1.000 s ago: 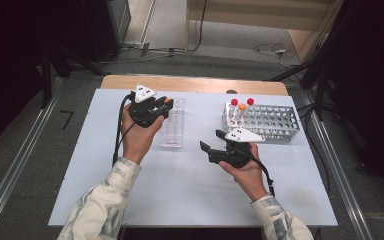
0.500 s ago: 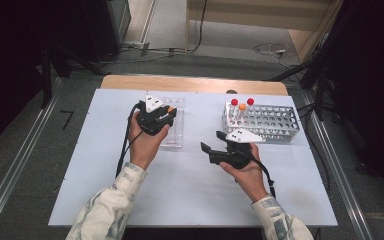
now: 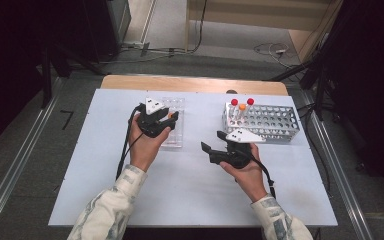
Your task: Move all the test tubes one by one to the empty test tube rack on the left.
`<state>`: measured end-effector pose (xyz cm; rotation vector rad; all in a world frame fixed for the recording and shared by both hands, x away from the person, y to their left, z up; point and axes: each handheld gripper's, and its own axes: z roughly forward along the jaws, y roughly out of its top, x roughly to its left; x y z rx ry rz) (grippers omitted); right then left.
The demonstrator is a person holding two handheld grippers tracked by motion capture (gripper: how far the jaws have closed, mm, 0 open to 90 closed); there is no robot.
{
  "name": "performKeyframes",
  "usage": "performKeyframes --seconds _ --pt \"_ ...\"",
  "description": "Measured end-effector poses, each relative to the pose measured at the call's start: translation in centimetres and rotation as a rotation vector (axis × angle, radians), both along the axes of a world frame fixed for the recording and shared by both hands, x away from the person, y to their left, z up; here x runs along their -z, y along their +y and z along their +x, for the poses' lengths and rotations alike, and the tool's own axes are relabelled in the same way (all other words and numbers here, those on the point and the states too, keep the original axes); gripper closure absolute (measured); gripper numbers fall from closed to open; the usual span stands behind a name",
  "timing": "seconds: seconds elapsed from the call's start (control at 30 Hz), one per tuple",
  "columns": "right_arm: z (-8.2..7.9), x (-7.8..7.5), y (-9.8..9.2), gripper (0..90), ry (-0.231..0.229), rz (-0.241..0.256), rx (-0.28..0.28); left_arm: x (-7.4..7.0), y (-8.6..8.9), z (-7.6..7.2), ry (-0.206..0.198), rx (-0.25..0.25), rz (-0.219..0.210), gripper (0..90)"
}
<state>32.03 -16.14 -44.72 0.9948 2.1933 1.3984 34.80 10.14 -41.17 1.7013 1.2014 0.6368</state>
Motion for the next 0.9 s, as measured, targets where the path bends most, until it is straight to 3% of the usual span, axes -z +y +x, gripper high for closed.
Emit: performKeyframes --seconds 0.1,0.33,0.43,0.53,0.6,0.8,0.9 --pt "0.1 -0.1 -0.3 25.2 -0.009 -0.001 0.021 -0.2 0.0 -0.3 -0.005 -0.006 -0.017 51.2" --pt "1.3 -0.6 -2.2 22.7 -0.019 -0.001 0.169 0.0 0.2 -1.0 -0.004 -0.007 -0.055 33.4" --pt "2.0 -0.6 -3.0 22.4 -0.017 -0.007 0.224 0.1 0.3 -1.2 -0.001 0.006 -0.065 32.4" --pt "2.8 -0.7 -3.9 22.1 -0.007 0.026 0.28 0.1 0.4 -1.6 -0.004 0.015 -0.073 32.4" --pt "3.3 -0.7 -4.3 19.7 -0.021 0.021 0.311 0.0 0.4 -1.8 -0.006 0.018 -0.074 32.4" --pt "4.6 -0.5 -4.7 16.0 -0.033 -0.012 0.357 -0.2 0.4 -2.2 -0.011 0.026 -0.079 32.4" --pt "5.3 -0.4 -4.8 19.8 -0.032 -0.042 0.36 -0.2 0.4 -2.2 -0.009 0.029 -0.078 32.4"
